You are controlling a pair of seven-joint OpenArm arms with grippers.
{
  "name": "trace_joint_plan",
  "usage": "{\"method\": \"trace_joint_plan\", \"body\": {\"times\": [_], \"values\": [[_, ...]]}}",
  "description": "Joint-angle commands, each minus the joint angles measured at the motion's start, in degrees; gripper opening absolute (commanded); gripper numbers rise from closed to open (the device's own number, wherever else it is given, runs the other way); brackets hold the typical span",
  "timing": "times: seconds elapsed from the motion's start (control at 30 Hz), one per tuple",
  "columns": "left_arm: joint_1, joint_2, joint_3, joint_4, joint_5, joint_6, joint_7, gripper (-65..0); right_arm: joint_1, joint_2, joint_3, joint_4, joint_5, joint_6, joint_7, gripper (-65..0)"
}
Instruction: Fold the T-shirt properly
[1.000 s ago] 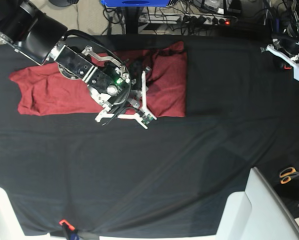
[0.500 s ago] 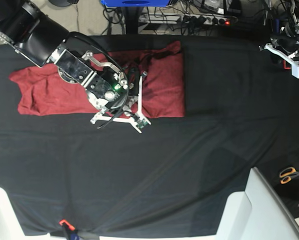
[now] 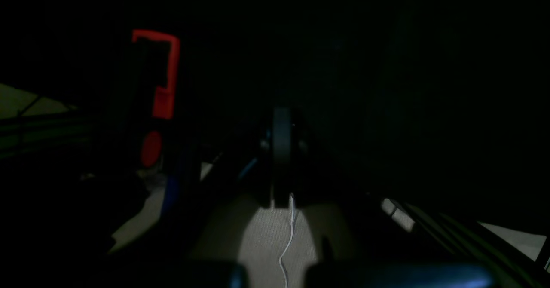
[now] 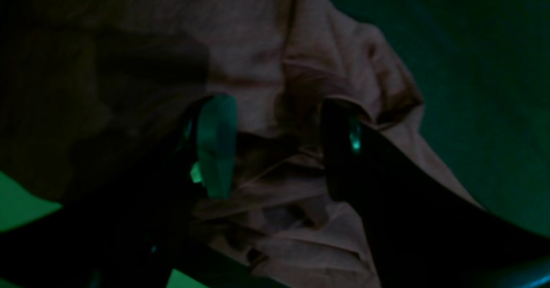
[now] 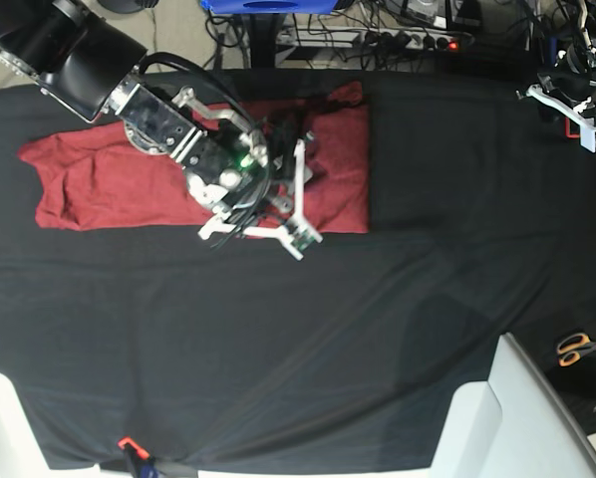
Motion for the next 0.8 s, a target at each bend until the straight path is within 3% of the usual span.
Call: {"method": "trace_joint_plan", "body": {"times": [0.0,0.07,0.2,0.4,0.77], "values": [[0.22,-0.98,-0.37,0.83,-0.19,-0.04,-0.93,-65.0,1.35,-0.20,1.57,0.72,-0.55,-0.03,0.62,-35.9],[0.22,-0.98,-0.37,0.83,-0.19,-0.04,-0.93,-65.0,1.35,-0.20,2.97,0.63,-0.55,1.20,0.71,-35.9],[0.13,-0.98,-0.37,0.83,-0.19,-0.04,-0.93,-65.0,1.00,-0.20,7.55,-0.52,-0.55,7.09,0.97,-36.3],[0.13,-0.98,-0.37,0.83,-0.19,-0.04,-0.93,-65.0,0.12,-0.20,8.07,-1.75,-0.55,7.35,1.06,-36.5],[0.13,-0.98,-0.37,0.74,-0.19,0.05,-0.93,-65.0,-0.06,-3.19,8.07,-3.94,-0.55,7.53,1.15,-36.6]]}}
